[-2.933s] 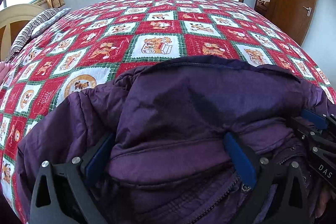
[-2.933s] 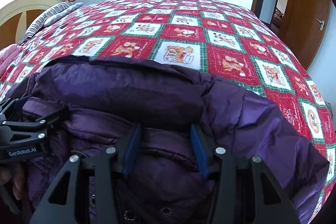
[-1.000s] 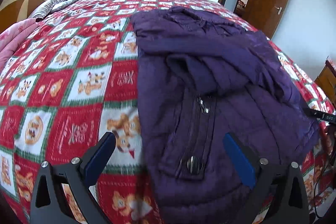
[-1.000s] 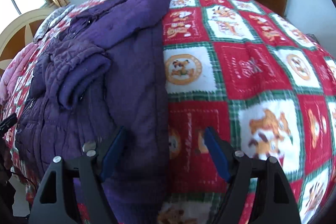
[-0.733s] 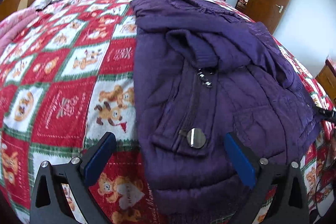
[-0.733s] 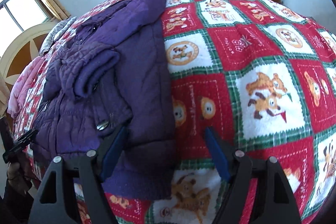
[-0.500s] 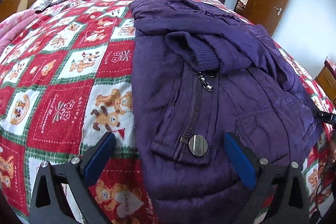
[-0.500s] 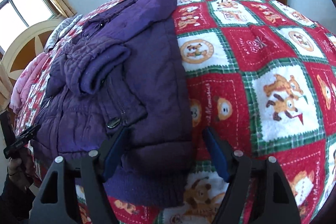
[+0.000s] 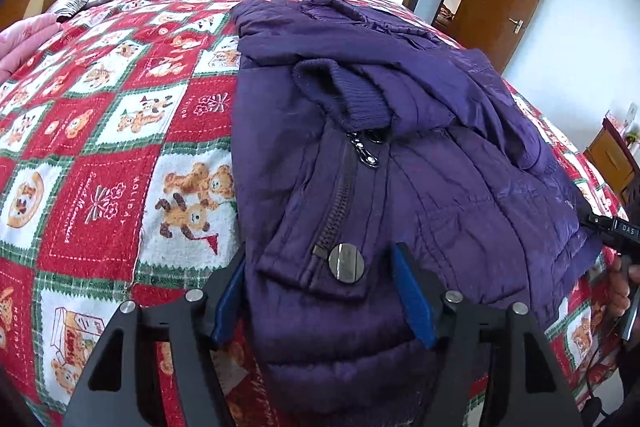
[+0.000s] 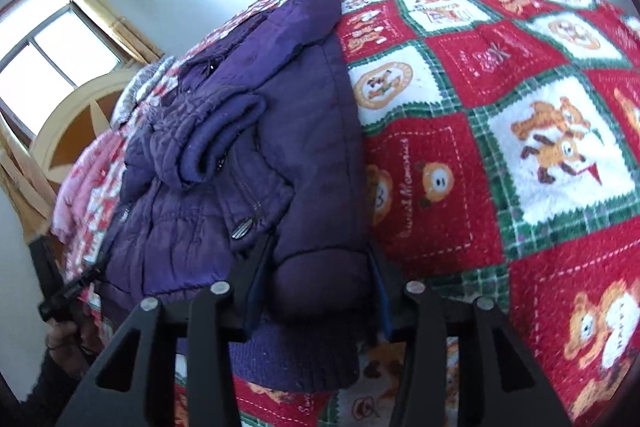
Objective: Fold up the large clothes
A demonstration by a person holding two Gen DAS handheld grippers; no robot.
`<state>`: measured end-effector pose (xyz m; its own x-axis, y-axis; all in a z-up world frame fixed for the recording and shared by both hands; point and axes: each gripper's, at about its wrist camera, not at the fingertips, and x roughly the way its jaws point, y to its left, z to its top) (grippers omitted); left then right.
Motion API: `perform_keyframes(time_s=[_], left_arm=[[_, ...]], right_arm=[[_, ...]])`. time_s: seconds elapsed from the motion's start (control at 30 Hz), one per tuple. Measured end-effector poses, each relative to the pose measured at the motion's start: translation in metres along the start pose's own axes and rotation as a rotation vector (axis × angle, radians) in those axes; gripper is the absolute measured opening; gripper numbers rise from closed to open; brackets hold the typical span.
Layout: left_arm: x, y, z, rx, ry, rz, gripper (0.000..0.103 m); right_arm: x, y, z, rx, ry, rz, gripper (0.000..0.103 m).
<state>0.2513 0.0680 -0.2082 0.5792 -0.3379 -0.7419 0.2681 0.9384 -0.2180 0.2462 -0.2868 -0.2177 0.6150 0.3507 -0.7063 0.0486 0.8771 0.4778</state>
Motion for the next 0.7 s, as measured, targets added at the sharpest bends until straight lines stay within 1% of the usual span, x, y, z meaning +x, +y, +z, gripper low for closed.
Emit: perform_keyframes(time_s=[0.03, 0.07, 0.1, 0.13, 0.17, 0.23, 0.33, 0.47, 0.6, 0.7], left_arm=[[0.0, -0.002, -0.001, 0.016, -0.005, 0.004, 0.068], [-0.002, -0.003, -0.002, 0.023, -0.011, -0.003, 0.058], [-0.004, -0.002, -0.002, 0.025, -0.017, -0.008, 0.052], [-0.008, 0.0, -0.002, 0.028, -0.026, -0.021, 0.04], [-0.012, 0.002, -0.002, 0.026, -0.028, -0.033, 0.036], [-0.023, 0.004, -0.004, 0.021, -0.033, -0.062, 0.032], [-0.041, -0.002, -0.011, 0.057, -0.059, -0.08, 0.029], [-0.067, -0.001, -0.021, 0.035, -0.084, -0.167, 0.026], [-0.094, -0.005, -0.036, 0.048, -0.104, -0.227, 0.025], [-0.112, -0.003, -0.048, 0.009, -0.101, -0.3, 0.023]], right_arm=[[-0.001, 0.0, 0.0, 0.007, 0.004, 0.007, 0.04], [-0.002, -0.002, 0.001, 0.018, 0.007, 0.023, 0.037], [-0.003, -0.004, 0.0, 0.028, 0.008, 0.045, 0.036], [-0.005, -0.004, -0.001, 0.032, 0.005, 0.057, 0.035], [-0.008, -0.004, -0.003, 0.03, 0.003, 0.062, 0.034], [-0.014, -0.003, -0.006, 0.029, -0.005, 0.07, 0.033], [-0.023, -0.002, -0.013, 0.04, -0.012, 0.089, 0.033], [-0.042, -0.003, -0.027, 0.064, -0.014, 0.134, 0.032], [-0.065, 0.002, -0.047, 0.052, -0.01, 0.16, 0.03], [-0.082, 0.003, -0.063, 0.068, 0.001, 0.194, 0.026]])
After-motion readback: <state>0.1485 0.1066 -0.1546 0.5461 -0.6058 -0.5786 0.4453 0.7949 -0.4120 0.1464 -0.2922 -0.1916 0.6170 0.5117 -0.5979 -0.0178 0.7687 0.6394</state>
